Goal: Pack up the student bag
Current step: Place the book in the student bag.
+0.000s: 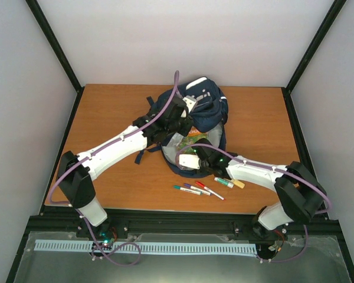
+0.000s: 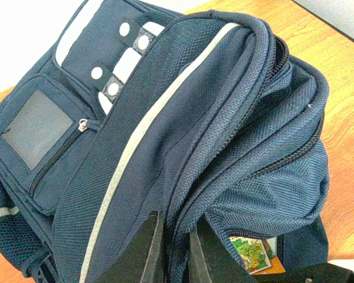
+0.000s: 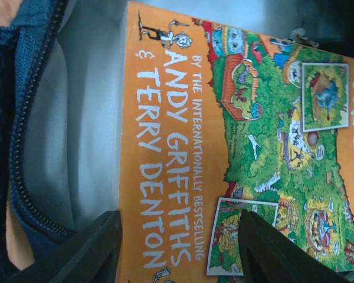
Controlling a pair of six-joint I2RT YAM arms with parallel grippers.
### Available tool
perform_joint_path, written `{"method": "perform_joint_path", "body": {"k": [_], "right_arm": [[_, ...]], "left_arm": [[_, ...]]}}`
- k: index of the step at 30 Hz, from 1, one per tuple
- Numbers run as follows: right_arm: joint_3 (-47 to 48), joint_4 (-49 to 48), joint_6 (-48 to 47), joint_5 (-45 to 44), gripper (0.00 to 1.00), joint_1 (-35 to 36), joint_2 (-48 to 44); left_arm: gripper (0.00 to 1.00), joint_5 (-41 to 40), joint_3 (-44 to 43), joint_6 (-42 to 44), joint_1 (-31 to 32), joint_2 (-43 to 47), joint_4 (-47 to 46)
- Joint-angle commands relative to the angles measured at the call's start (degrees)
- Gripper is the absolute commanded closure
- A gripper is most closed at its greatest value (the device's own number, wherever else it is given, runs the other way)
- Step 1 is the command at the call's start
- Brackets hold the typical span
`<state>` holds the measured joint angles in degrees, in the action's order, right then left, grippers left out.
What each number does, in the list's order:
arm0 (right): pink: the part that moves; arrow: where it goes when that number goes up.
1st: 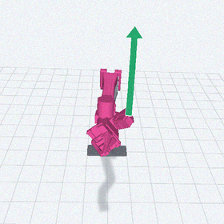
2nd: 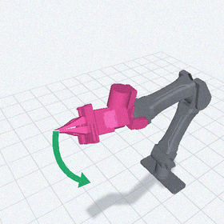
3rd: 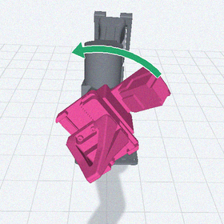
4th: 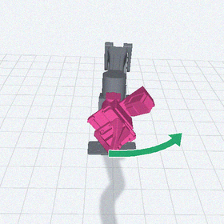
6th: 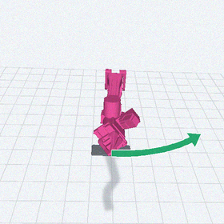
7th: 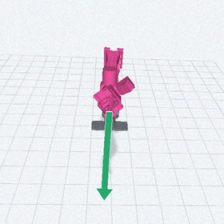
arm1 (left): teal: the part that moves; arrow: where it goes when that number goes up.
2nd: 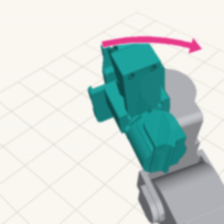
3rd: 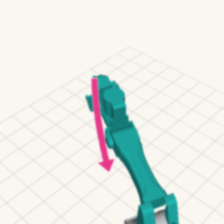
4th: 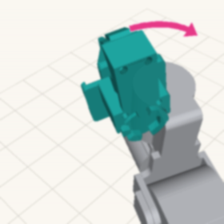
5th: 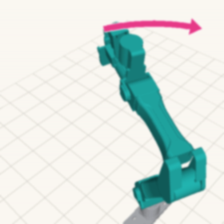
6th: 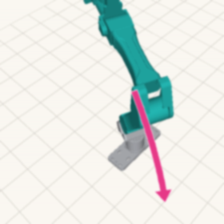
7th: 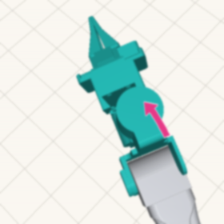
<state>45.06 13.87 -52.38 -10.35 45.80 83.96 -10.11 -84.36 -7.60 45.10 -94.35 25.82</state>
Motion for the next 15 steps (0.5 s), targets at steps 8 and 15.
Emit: {"method": "perform_joint_path", "body": {"k": [8, 15], "right_arm": [[1.5, -12.4, -7.1, -10.4, 0.47, 0.4, 6.6], [6.6, -15.0, -11.4, -11.8, 0.49, -2.9, 9.0]], "left_arm": [[0.99, 1.9, -1.5, -1.4, -0.6, 3.0, -2.3], [0.99, 3.4, -1.6, -1.6, -0.6, 2.7, -2.2]]}}
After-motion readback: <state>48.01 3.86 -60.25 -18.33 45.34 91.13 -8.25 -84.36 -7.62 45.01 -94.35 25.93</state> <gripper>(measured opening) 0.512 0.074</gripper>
